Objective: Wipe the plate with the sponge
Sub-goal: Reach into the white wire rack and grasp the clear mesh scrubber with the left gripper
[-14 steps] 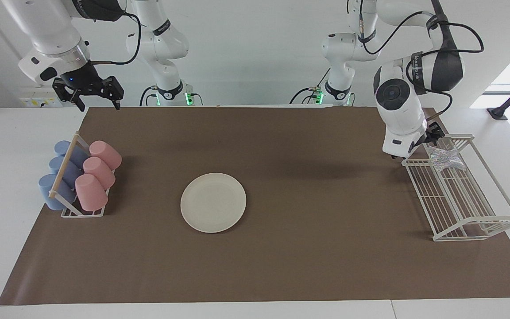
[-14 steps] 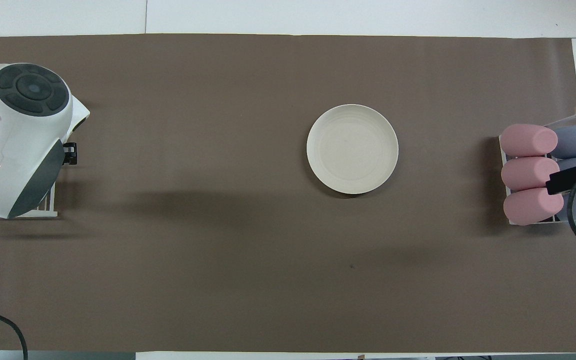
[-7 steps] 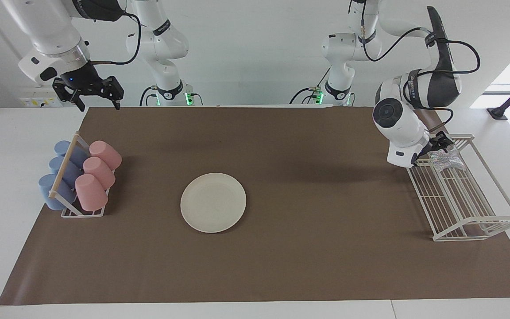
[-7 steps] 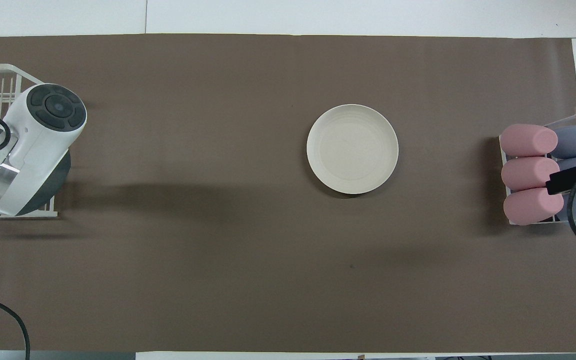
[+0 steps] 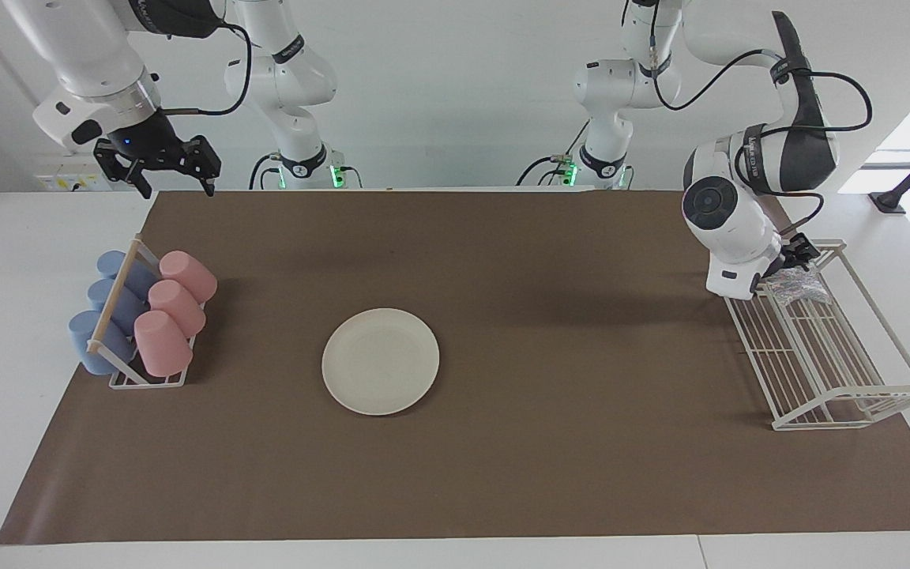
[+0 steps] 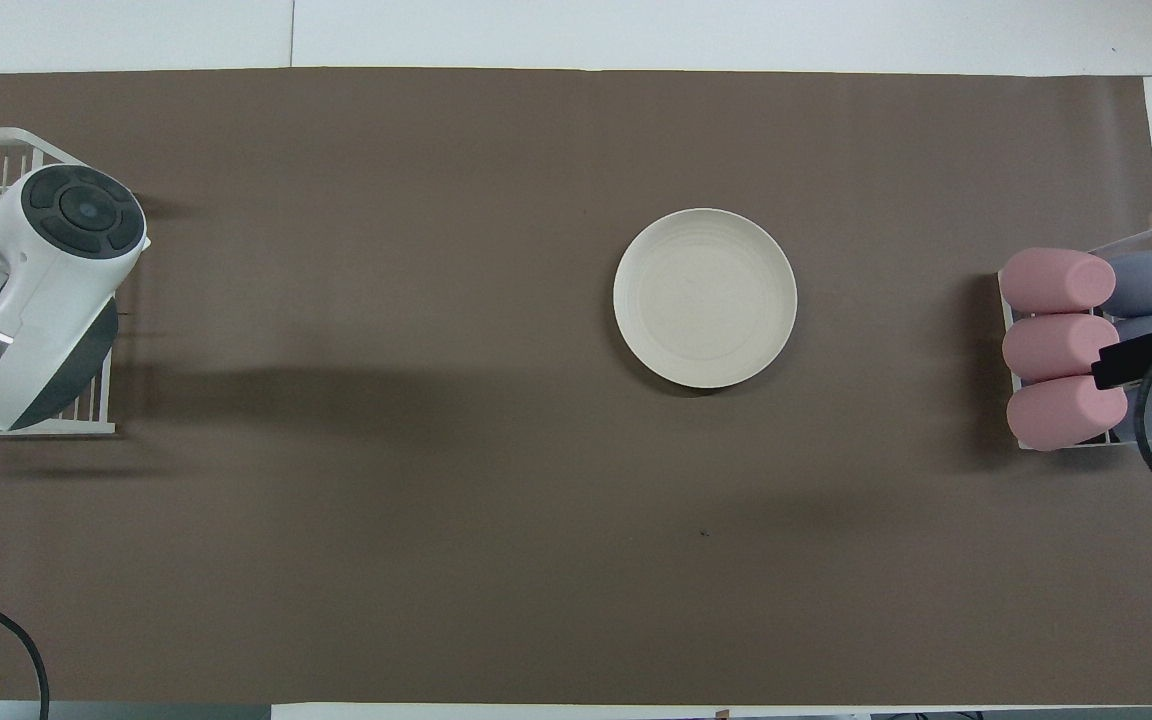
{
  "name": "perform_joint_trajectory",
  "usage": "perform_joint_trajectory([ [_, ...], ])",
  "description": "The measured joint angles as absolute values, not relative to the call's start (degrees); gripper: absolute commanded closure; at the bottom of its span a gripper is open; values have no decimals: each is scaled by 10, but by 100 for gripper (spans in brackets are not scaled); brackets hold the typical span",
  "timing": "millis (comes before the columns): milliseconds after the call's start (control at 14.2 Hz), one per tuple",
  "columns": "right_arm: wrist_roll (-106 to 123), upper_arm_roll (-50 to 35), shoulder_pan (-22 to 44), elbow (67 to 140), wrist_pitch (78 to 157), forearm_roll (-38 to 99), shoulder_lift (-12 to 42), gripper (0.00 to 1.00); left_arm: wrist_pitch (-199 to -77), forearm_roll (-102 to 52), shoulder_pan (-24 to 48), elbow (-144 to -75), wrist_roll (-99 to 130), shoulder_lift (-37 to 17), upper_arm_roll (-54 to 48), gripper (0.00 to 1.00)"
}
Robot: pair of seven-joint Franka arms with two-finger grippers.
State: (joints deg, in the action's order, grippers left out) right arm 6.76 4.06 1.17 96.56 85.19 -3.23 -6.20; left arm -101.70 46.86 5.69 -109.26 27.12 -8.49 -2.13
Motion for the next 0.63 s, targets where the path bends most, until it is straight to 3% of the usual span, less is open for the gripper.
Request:
perform_joint_trajectory([
  [423,68,41,12,966,852,-32,-62,0,-1017,469,56,-1098,281,-85,-21,99],
  [635,68,41,12,966,852,-32,-62,0,-1017,469,56,-1098,282,-85,-21,100],
])
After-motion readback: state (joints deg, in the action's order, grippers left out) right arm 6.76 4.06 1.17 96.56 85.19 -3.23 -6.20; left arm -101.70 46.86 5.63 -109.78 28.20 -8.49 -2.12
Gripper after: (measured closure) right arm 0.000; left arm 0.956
